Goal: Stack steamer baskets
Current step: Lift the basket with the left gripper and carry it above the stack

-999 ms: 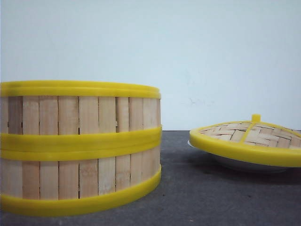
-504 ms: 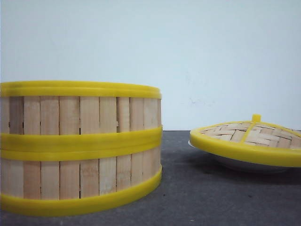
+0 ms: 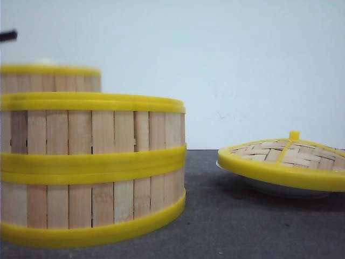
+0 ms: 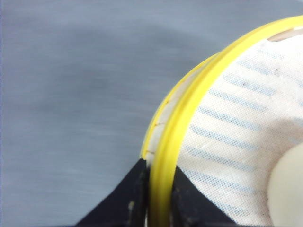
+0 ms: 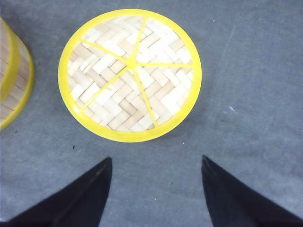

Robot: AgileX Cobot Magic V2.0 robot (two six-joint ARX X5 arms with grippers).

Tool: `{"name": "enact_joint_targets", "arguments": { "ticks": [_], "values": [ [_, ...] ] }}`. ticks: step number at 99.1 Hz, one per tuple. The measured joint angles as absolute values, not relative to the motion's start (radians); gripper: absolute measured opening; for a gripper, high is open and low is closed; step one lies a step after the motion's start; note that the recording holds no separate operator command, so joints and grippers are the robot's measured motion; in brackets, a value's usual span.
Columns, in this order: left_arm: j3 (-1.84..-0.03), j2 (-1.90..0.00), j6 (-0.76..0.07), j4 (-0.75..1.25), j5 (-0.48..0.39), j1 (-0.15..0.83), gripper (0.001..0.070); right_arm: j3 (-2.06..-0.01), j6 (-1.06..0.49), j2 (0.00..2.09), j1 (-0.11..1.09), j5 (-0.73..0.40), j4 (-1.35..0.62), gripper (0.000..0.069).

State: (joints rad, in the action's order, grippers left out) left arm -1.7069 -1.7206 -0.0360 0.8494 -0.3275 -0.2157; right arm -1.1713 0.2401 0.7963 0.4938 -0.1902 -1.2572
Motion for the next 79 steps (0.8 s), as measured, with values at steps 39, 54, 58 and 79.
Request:
{"name": "enact_joint_targets", "arguments": {
  "ticks": [39,54,58,79],
  "values": [
    [-1.736,-1.560,0.070,1.119,-0.373,-0.030,0.0028,-1.171,0.240,0.796,0.495,-0.190,-1.218,0.0365],
    [-1.736,-1.521,0.112,1.189,-0.374,0.050,0.0028,-1.171,0.240,0.796,0.495,-0.190,-1.218,0.0365],
    [-1.736,-1.510,0.115,1.200,-0.372,0.067,0.0028,-1.171,0.240,0.796,0.495,-0.190,-1.218,0.0365],
    [-1.625,-1.390,0.115,1.164,-0.294,0.145,0.0028,-1.171,0.239,0.796,0.495,-0.190,-1.218,0.0365]
  ]
}}
